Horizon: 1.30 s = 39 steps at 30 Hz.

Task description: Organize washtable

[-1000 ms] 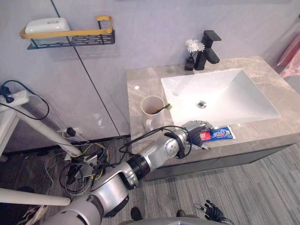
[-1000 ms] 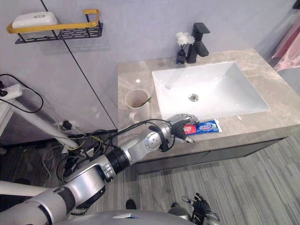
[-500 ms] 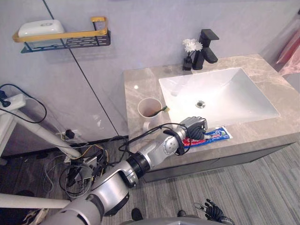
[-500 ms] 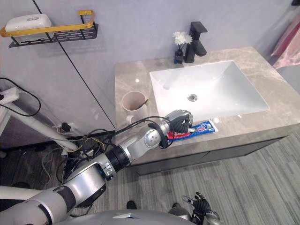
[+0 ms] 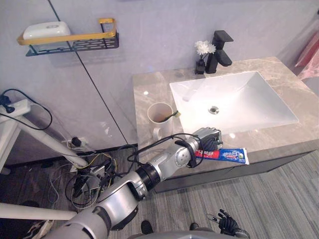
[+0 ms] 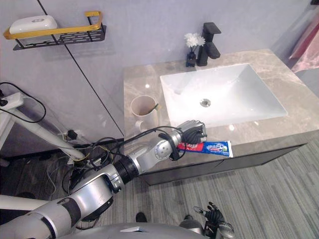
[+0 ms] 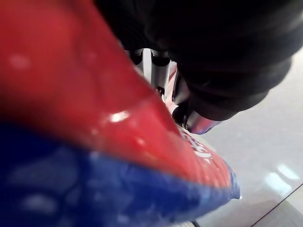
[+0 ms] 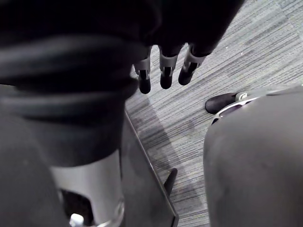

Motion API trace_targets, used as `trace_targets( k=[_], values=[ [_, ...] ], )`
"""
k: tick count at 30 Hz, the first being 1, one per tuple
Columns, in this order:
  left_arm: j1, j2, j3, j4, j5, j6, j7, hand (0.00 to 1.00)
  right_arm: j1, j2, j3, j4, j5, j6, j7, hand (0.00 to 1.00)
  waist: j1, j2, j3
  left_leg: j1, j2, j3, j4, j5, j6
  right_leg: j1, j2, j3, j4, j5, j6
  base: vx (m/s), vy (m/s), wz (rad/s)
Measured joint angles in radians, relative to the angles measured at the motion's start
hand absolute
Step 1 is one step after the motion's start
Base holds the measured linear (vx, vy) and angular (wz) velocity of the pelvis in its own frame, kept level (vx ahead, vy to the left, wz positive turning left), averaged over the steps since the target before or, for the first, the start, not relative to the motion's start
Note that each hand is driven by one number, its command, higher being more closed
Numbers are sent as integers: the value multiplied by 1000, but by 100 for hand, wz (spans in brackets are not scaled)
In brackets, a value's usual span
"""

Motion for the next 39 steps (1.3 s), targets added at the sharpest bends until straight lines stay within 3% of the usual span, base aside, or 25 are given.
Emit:
trace_targets(
  k=[18,29,30,39],
  values=[
    [0,12,4,-17,26,4,26,100,-1,3,3,0,0,0,-1,0,1,-17,10,0,0,-2,0,0,0,4,0,-2,1,0,0,0,0,0],
    [1,20,52,-201,17,6,53,100,23,2,-7,2,1,-11,-1,0,8,-17,10,-33,0,-12,8,9,5,-41,-3,2,30,-1,-1,0,0,0],
    [1,20,60,-218,17,6,60,0,35,2,-9,2,1,-18,-1,0,11,-17,9,-31,0,-12,10,9,4,-40,-4,1,34,-1,-1,0,0,0],
    [1,15,81,-413,-22,-2,68,0,63,1,-14,5,2,-21,0,0,31,-8,3,-39,0,-23,0,22,10,-58,-6,-1,63,-3,-5,-40,18,2]
  ],
)
